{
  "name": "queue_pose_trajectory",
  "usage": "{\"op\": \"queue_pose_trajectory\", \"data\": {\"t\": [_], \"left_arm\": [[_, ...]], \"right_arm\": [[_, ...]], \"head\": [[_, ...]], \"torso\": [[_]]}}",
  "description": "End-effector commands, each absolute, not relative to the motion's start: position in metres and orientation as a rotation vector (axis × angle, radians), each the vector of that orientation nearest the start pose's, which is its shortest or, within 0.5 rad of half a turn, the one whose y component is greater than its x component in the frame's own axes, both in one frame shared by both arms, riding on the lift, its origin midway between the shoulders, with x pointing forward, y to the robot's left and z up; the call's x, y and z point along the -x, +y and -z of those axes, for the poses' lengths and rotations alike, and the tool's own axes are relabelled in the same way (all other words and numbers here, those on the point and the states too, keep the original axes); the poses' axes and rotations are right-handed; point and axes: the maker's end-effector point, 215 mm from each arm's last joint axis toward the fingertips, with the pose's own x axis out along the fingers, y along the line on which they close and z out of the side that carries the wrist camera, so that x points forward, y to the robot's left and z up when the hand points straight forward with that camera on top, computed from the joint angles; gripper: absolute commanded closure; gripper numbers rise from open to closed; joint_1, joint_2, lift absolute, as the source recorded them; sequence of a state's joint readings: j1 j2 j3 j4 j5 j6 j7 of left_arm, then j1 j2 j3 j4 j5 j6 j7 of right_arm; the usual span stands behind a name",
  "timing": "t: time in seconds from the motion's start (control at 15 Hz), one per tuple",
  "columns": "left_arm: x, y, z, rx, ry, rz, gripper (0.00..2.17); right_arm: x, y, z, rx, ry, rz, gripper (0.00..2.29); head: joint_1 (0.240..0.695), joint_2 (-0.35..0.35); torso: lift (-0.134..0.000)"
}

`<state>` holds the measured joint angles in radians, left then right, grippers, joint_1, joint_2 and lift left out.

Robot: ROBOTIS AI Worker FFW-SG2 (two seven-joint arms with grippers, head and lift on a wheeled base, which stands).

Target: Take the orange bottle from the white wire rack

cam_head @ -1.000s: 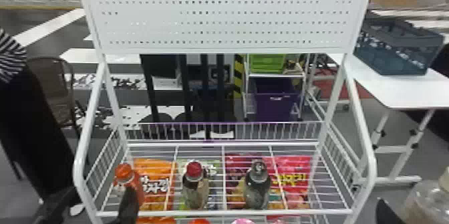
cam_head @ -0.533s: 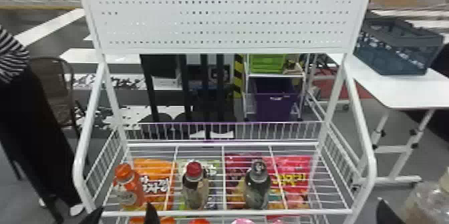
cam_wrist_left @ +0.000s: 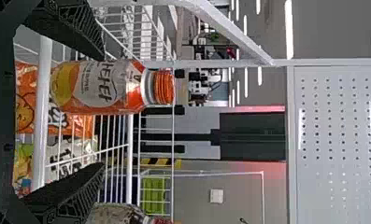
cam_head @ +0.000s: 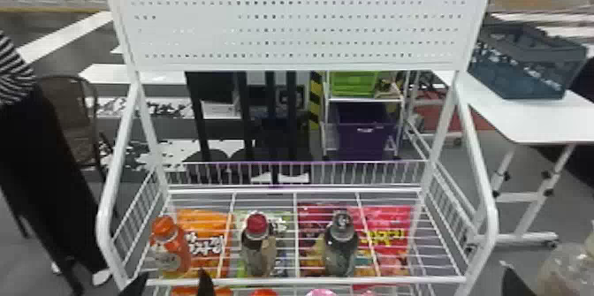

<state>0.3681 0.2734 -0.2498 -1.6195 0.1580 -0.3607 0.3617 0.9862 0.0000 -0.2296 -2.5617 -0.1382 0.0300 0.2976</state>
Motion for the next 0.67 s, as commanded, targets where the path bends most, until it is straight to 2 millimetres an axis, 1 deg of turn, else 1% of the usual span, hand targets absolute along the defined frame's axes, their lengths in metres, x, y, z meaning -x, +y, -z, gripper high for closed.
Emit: {"op": "queue_pose_trajectory", "data": {"t": [0.0,0.07,0.2,0.4,0.47,0.6], "left_arm": [[-0.461,0.244,0.428,-0.020,0.001,-0.083,0.08],[-0.468,0.247,0.430,-0.027,0.001,-0.086,0.08],[-0.481,0.253,0.441,-0.043,0.015,-0.093,0.08],[-0.498,0.267,0.455,-0.062,0.031,-0.117,0.08],[-0.503,0.272,0.454,-0.060,0.016,-0.121,0.08],[-0.510,0.273,0.456,-0.060,0.017,-0.122,0.08]], "right_arm": [[-0.322,-0.252,0.242,0.050,0.024,-0.170,1.16],[-0.322,-0.252,0.242,0.050,0.024,-0.170,1.16],[-0.321,-0.254,0.242,0.055,0.027,-0.166,1.16],[-0.317,-0.260,0.242,0.063,0.030,-0.158,1.16],[-0.316,-0.263,0.241,0.068,0.028,-0.154,1.16],[-0.315,-0.264,0.239,0.070,0.025,-0.152,1.16]], "head": [[0.499,0.000],[0.499,0.000],[0.499,0.000],[0.499,0.000],[0.499,0.000],[0.499,0.000]], "torso": [[0.000],[0.000],[0.000],[0.000],[0.000],[0.000]]}}
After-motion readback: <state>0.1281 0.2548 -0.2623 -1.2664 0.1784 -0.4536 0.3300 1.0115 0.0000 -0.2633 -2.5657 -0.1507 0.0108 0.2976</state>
